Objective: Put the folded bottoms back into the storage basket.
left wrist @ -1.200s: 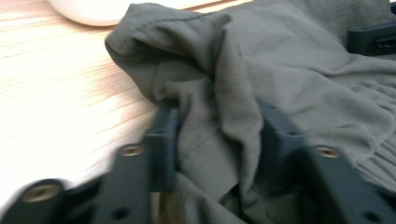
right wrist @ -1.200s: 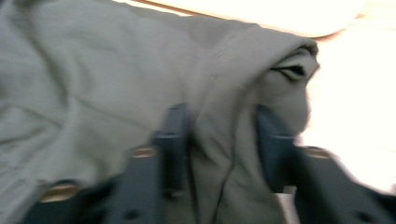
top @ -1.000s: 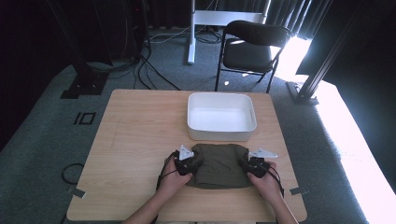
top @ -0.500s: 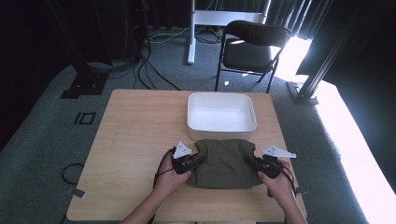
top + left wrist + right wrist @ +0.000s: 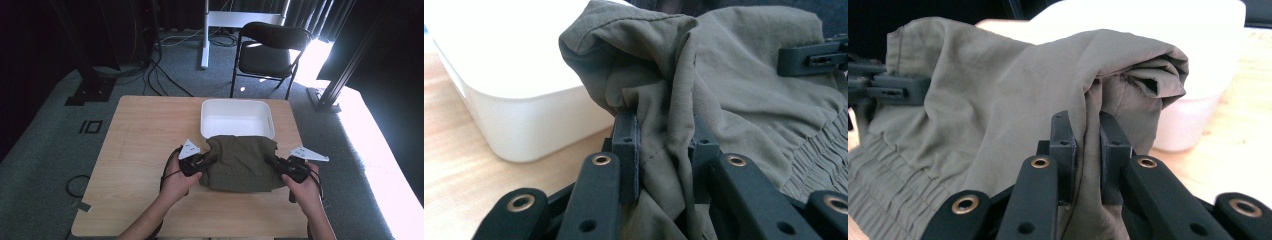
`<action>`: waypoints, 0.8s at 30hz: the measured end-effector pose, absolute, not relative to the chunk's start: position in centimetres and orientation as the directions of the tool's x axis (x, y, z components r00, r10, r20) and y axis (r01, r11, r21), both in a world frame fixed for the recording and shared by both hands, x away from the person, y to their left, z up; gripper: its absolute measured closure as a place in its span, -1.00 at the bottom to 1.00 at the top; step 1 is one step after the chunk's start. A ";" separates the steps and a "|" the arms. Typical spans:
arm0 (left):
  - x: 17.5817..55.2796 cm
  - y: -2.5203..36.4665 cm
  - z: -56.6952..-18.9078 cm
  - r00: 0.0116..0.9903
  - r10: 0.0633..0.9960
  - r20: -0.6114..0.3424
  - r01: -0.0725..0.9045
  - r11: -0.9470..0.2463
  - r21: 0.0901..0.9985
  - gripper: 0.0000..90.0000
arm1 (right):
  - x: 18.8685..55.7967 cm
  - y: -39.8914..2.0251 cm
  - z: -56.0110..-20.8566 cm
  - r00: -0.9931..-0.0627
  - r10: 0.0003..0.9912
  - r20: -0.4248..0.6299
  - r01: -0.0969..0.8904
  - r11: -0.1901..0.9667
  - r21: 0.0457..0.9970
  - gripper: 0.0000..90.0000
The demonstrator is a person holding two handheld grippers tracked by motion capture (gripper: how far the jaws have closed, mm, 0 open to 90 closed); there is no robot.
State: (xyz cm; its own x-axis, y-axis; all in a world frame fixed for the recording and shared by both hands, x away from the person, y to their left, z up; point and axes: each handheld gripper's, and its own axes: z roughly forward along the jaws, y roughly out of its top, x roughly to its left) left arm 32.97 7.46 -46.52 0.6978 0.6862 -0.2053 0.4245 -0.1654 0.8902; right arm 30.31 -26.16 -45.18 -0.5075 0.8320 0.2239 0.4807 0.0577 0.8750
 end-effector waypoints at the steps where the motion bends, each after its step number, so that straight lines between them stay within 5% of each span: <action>1: 33.1 7.5 -46.3 0.696 0.689 -0.203 0.421 -0.162 0.892 0.67 | 30.5 -26.1 -44.7 -0.509 0.831 0.223 0.471 0.053 0.881 0.80; 24: 38.5 7.6 -41.8 0.679 0.708 -0.194 0.390 -0.124 0.912 0.67 | 36.1 -25.6 -40.6 -0.473 0.852 0.225 0.427 -0.002 0.904 0.80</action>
State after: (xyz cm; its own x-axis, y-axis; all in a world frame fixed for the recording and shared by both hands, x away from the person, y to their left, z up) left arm 38.53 7.63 -41.81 0.6786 0.7085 -0.1937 0.3903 -0.1244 0.9122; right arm 36.13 -25.55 -40.57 -0.4729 0.8519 0.2251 0.4273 -0.0017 0.9041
